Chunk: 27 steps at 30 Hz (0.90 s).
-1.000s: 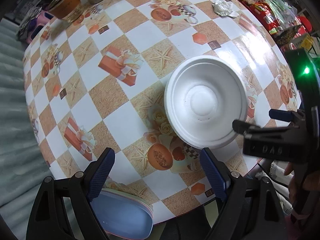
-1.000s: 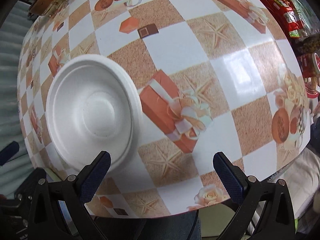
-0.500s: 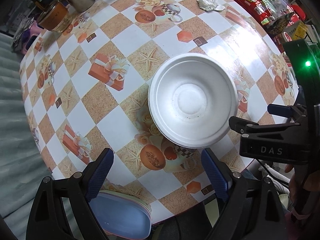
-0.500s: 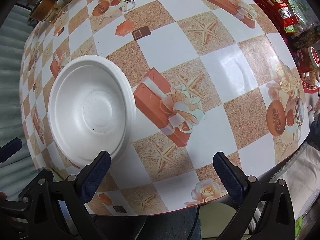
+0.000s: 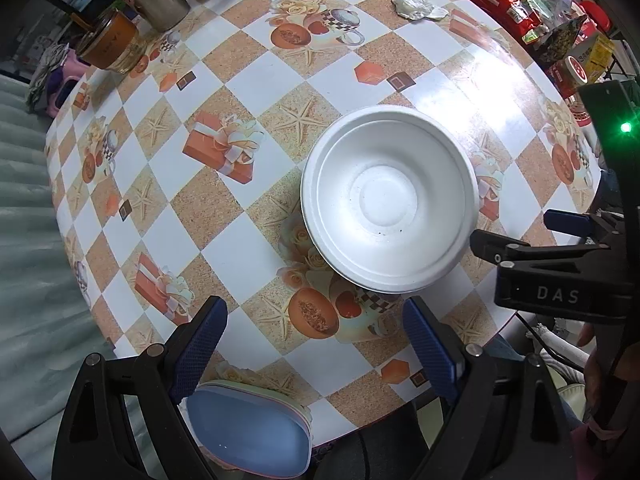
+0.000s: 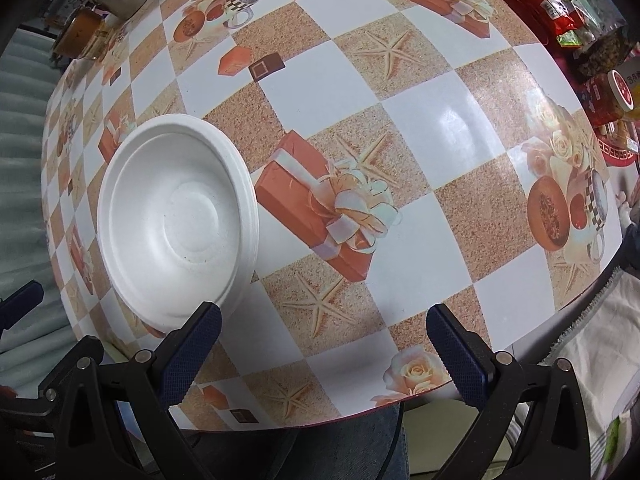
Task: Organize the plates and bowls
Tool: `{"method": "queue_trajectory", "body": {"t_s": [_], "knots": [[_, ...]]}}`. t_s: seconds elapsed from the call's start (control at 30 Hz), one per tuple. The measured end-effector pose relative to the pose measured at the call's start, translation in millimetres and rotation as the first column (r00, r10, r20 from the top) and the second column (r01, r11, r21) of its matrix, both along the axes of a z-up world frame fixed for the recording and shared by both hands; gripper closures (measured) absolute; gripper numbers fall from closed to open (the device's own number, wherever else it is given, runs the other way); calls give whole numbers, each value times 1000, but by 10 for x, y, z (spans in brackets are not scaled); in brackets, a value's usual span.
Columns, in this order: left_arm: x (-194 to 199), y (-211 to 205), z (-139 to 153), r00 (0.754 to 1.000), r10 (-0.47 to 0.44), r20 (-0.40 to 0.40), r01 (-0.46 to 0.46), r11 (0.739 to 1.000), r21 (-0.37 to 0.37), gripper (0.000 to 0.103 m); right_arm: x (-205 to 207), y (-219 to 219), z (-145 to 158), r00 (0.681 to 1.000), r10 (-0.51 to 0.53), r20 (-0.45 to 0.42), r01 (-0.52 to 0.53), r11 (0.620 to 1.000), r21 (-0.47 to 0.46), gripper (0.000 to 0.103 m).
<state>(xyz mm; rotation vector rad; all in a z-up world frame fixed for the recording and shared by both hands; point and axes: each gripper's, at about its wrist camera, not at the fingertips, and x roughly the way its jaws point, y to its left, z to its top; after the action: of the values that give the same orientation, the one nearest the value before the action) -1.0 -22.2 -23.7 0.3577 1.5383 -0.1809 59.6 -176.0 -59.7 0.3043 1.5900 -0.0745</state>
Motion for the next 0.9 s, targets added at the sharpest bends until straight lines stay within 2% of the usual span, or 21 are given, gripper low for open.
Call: {"method": "queue_trajectory", "body": {"t_s": [0.37,0.9], "knots": [[-13,-172,-30,999,-47,-9,47,999,2,12,-153,-284,-45,998,-56,-12,56,998,4,0],[67,-77,-114,999,41,-17,-42,999,-33,12,-89,-141,-122,999,3,-46,-4,1000,-30,0]]}}
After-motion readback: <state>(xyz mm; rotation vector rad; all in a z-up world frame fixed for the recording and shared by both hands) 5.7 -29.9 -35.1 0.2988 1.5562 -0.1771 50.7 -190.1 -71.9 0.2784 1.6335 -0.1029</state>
